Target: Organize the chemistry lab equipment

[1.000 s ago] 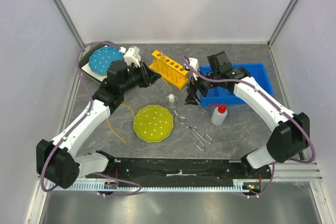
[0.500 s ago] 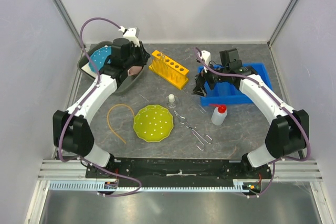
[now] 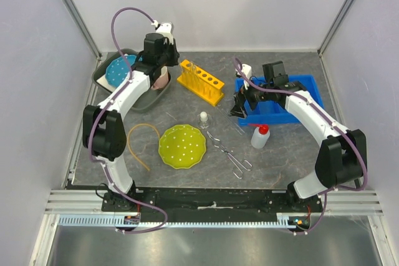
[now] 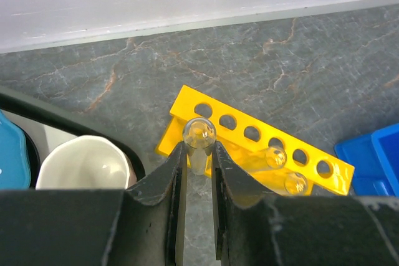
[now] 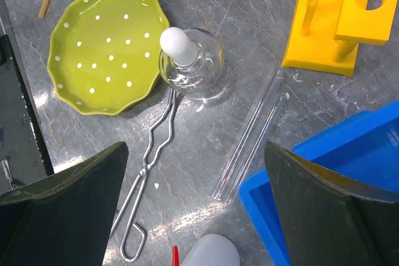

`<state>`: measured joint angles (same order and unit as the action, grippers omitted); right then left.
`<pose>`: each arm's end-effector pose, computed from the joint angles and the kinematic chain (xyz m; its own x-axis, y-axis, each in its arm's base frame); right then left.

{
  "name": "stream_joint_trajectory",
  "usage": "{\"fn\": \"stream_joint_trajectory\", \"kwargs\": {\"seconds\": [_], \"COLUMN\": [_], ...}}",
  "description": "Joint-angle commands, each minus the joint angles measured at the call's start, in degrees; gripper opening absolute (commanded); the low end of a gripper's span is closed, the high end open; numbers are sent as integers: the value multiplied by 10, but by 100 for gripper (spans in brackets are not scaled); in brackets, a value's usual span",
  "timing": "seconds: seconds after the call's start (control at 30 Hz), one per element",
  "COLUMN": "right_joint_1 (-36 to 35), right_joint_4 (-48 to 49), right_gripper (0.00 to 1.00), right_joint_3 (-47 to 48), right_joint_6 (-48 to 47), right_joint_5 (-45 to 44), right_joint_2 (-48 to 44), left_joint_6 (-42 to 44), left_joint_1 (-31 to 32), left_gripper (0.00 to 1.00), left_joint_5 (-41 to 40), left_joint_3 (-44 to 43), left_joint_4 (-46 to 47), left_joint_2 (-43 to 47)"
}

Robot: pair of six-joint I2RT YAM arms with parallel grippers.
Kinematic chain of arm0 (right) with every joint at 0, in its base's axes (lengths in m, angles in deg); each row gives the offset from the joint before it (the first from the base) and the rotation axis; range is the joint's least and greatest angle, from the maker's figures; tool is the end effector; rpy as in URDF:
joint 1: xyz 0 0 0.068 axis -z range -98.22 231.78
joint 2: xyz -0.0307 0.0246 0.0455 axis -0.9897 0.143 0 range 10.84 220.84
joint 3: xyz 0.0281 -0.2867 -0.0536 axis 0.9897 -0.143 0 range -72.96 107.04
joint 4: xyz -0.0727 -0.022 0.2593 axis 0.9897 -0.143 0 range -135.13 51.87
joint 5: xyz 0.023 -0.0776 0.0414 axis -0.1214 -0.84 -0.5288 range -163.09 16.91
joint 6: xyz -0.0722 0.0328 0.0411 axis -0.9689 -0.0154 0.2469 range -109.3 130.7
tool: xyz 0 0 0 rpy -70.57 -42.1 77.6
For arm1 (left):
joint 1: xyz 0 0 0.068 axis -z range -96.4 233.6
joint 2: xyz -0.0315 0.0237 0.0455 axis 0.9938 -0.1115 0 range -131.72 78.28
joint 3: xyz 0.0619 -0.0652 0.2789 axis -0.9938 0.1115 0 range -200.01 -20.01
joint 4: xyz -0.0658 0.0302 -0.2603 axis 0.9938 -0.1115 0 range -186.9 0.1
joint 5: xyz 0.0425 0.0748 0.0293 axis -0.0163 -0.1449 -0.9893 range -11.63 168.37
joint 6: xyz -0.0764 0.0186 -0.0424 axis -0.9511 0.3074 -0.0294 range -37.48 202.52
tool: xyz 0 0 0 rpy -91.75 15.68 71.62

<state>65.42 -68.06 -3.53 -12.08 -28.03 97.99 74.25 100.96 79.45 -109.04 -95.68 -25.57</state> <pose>0.3238 0.1538 0.2814 -0.3996 -0.4024 -0.8236 -0.8799 0.4204 0.2215 0.4702 -0.1486 0.3290 -0.3776 -0.0327 -0.9254 0.2636 0.9542 -0.1413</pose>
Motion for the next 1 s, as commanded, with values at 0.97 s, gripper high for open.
{"fn": "stream_joint_trajectory", "kwargs": {"seconds": [0.97], "right_joint_1": [12], "right_joint_4": [18], "right_gripper": [98], "right_joint_3": [-12], "right_joint_6": [-25], "right_joint_5": [33], "right_joint_2": [9], "left_joint_6": [48], "left_joint_1": [-11], "left_gripper": [2], "left_joint_5": [-14], "left_joint_3": [-116], "left_joint_4": [28], "left_joint_2": [-130]}}
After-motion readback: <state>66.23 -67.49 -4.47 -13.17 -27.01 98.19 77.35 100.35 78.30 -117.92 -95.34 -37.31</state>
